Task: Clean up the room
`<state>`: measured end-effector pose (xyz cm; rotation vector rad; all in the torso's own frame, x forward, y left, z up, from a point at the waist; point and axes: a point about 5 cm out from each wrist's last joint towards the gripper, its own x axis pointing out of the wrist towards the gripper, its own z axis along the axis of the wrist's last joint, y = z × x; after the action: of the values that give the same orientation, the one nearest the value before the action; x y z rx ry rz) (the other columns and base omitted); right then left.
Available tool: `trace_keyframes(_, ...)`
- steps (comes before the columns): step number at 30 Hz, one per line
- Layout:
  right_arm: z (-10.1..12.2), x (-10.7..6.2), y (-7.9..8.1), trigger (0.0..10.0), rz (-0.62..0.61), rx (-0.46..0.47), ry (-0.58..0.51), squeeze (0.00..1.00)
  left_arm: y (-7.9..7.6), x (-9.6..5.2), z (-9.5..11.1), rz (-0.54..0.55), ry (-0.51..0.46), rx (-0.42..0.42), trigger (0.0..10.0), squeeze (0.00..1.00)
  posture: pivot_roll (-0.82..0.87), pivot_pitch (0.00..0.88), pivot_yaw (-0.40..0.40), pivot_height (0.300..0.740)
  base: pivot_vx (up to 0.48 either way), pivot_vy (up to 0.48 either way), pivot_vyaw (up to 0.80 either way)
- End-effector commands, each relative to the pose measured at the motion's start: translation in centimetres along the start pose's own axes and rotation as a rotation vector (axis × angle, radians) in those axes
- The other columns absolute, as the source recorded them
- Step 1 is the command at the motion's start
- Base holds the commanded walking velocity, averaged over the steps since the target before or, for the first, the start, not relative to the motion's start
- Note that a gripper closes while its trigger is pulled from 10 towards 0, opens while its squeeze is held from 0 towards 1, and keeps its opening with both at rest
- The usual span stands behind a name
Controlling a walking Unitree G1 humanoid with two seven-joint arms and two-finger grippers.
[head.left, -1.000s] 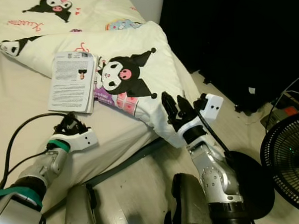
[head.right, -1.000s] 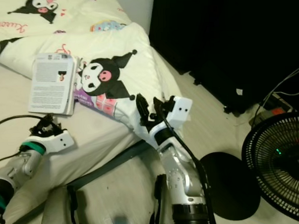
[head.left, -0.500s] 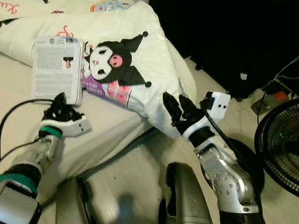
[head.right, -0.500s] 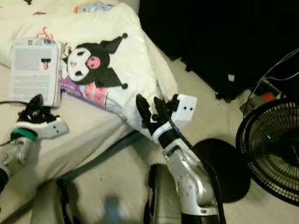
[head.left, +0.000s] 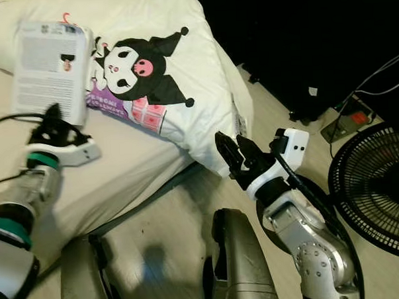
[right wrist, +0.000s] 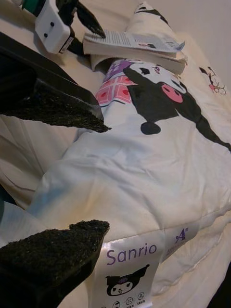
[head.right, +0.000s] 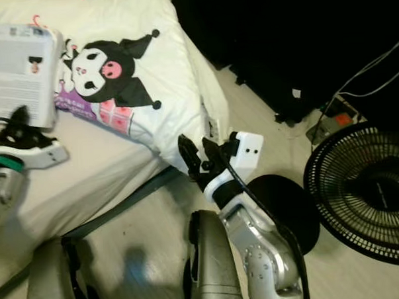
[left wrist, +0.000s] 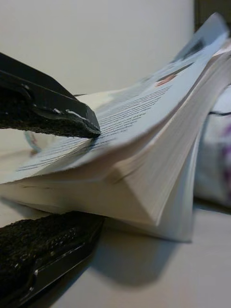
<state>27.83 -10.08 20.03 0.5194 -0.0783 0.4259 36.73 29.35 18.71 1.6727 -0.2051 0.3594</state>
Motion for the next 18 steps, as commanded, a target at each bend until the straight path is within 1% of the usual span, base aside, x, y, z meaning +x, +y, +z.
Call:
trace_keyframes(1, -0.4, -0.2, -0.3, 10.0, -0.017, 0.01, 0.022, 0.0, 0.0, -0.3, -1.1, -0.016, 0.032, 0.016, 0.0, 0.0, -0.16, 0.343, -0.139, 0.465, 0.0, 0.0, 0.0)
trace_keyframes(6, -0.6, 0.3, -0.1, 10.0, -0.004, 0.024, 0.027, 0.0, 0.7, -0.1, -1.6, 0.014, 0.016, 0.035, 0.0, 0.0, -0.13, 0.331, -0.129, 0.465, 0.0, 0.0, 0.0)
trace_keyframes(7, -0.9, 0.7, 0.2, 10.0, 0.006, 0.039, 0.026, 0.0, 0.9, -0.1, -1.6, 0.045, -0.007, 0.026, 0.0, 0.0, -0.09, 0.319, -0.117, 0.465, 0.0, 0.0, 0.0)
trace_keyframes(10, -1.1, 0.9, 0.3, 10.0, 0.011, 0.047, 0.024, 0.0, 1.1, -0.2, -1.6, 0.067, -0.013, 0.015, 0.0, 0.0, -0.07, 0.307, -0.106, 0.465, 0.0, 0.0, 0.0)
trace_keyframes(13, -1.6, 1.6, 1.0, 10.0, 0.036, 0.072, 0.02, 0.0, 1.9, -0.1, -1.9, 0.142, -0.032, -0.025, 0.0, 0.0, -0.02, 0.279, -0.093, 0.465, 0.0, 0.0, 0.0)
trace_keyframes(14, -1.6, 1.6, 1.0, 10.0, 0.036, 0.072, 0.02, 0.0, 1.9, -0.1, -1.9, 0.142, -0.032, -0.025, 0.0, 0.0, -0.02, 0.279, -0.093, 0.465, 0.0, 0.0, 0.0)
trace_keyframes(15, -1.7, 1.9, 1.2, 10.0, 0.045, 0.079, 0.019, 0.0, 2.3, 0.0, -2.0, 0.159, -0.041, -0.037, 0.0, 0.0, 0.0, 0.27, -0.089, 0.465, 0.0, 0.0, 0.0)
trace_keyframes(16, -1.7, 1.9, 1.2, 10.0, 0.045, 0.079, 0.019, 0.0, 2.3, 0.0, -2.0, 0.159, -0.041, -0.037, 0.0, 0.0, 0.0, 0.27, -0.089, 0.465, 0.0, 0.0, 0.0)
trace_keyframes(17, -1.9, 2.2, 1.4, 10.0, 0.057, 0.085, 0.017, 0.0, 2.7, 0.2, -1.9, 0.173, -0.058, -0.045, 0.0, 0.0, 0.02, 0.26, -0.083, 0.465, 0.0, 0.0, 0.0)
trace_keyframes(18, -1.9, 2.2, 1.4, 10.0, 0.057, 0.085, 0.017, 0.0, 2.7, 0.2, -1.9, 0.173, -0.058, -0.045, 0.0, 0.0, 0.02, 0.26, -0.083, 0.465, 0.0, 0.0, 0.0)
